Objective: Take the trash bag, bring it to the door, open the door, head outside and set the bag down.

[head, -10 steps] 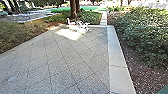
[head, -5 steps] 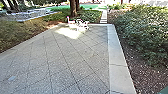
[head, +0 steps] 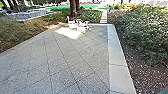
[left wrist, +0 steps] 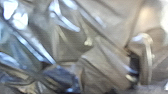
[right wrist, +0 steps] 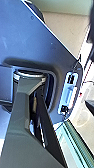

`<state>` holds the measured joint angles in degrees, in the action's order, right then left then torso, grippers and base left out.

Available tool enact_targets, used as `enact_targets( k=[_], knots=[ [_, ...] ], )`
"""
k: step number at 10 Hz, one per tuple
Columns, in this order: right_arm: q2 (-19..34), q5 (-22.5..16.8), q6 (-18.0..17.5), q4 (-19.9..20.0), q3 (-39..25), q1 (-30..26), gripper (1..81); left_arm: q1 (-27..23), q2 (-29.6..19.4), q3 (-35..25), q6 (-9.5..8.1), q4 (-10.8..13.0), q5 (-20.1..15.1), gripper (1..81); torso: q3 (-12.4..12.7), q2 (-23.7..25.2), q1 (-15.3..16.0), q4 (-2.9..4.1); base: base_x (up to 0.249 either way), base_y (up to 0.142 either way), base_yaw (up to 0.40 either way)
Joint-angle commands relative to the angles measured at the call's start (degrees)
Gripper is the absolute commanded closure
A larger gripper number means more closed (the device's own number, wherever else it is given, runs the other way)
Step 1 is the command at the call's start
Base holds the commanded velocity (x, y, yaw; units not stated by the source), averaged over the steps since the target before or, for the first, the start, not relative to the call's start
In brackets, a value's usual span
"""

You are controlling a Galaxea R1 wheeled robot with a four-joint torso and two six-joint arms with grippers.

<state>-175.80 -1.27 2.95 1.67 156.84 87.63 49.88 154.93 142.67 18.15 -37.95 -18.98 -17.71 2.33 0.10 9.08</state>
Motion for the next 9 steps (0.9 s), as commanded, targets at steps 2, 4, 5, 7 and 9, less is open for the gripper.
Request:
enact_targets(
  k=[2, 4, 5, 7, 9],
  knots=[
    [-1.2, -4.2, 0.2, -0.1, -0.8, -0.6, 1.0, -13.1, -2.8, 8.0, 0.13, -2.6, -12.6, 81.1, 0.0, 0.0, 0.0, 0.00, 0.000, 0.000, 0.000],
    [-1.1, -3.7, 0.1, 0.1, -0.8, -0.4, 1.0, -14.4, -2.8, 9.4, 0.13, -2.6, -13.7, 81.1, 0.0, 0.0, 0.0, 0.00, 0.000, 0.000, 0.000],
    [-1.1, -3.7, 0.2, -0.4, -0.9, -0.4, 1.0, -14.6, -2.8, 9.4, 0.13, -2.5, -13.7, 81.1, 0.0, 0.0, 0.0, 0.00, 0.000, 0.000, 0.000],
    [-1.2, -3.7, 0.2, -0.7, -1.1, -0.7, 1.0, -15.0, -2.8, 9.4, 0.13, -2.5, -13.9, 81.1, 0.0, 0.0, 0.0, 0.00, 0.000, 0.000, 0.000],
    [-1.2, -3.7, 0.2, -0.6, -1.1, -0.7, 1.0, -14.9, -2.8, 9.4, 0.22, -2.5, -14.9, 1.0, 0.0, 0.0, 0.0, 0.00, 0.000, 0.000, 0.000]
  ],
)
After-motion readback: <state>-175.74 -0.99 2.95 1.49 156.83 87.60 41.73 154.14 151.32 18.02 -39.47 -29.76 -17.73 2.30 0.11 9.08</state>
